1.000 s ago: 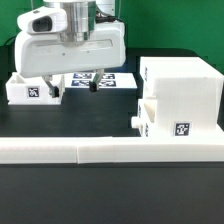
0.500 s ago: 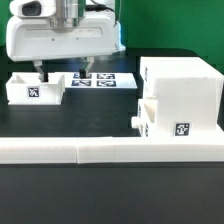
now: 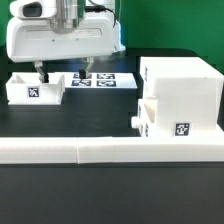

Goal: Assemble drawer

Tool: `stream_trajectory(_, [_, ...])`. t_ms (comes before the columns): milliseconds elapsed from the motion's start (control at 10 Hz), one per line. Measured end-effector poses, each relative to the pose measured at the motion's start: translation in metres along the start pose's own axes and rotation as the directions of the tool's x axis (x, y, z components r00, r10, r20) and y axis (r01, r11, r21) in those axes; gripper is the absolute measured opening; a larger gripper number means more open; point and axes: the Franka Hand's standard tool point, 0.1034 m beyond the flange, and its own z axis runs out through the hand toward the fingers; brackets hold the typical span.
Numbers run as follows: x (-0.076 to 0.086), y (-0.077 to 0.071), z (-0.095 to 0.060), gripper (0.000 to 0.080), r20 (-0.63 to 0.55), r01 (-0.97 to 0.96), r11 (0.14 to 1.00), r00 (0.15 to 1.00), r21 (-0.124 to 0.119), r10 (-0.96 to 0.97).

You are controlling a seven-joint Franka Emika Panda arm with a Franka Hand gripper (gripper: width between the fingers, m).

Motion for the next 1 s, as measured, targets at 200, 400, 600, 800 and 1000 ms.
stream_trajectory(200, [-0.007, -0.001, 0.0, 0.0649, -0.01, -0.046, 0.999, 0.999, -0.006, 0.046])
stream_trajectory(400, [-0.025, -0.007, 0.003, 0.0649, 0.007, -0.094, 0.996, 0.996, 0.003, 0.094])
stream_trajectory(600, [-0.038, -0.009, 0.008, 0.0649, 0.022, -0.111, 0.994, 0.994, 0.012, 0.111])
stream_trajectory(800, [-0.05, -0.004, 0.016, 0.0649, 0.03, -0.15, 0.989, 0.988, 0.017, 0.15])
stream_trajectory(1000, [-0.053, -0.008, 0.03, 0.0649, 0.029, -0.16, 0.987, 0.987, 0.014, 0.16])
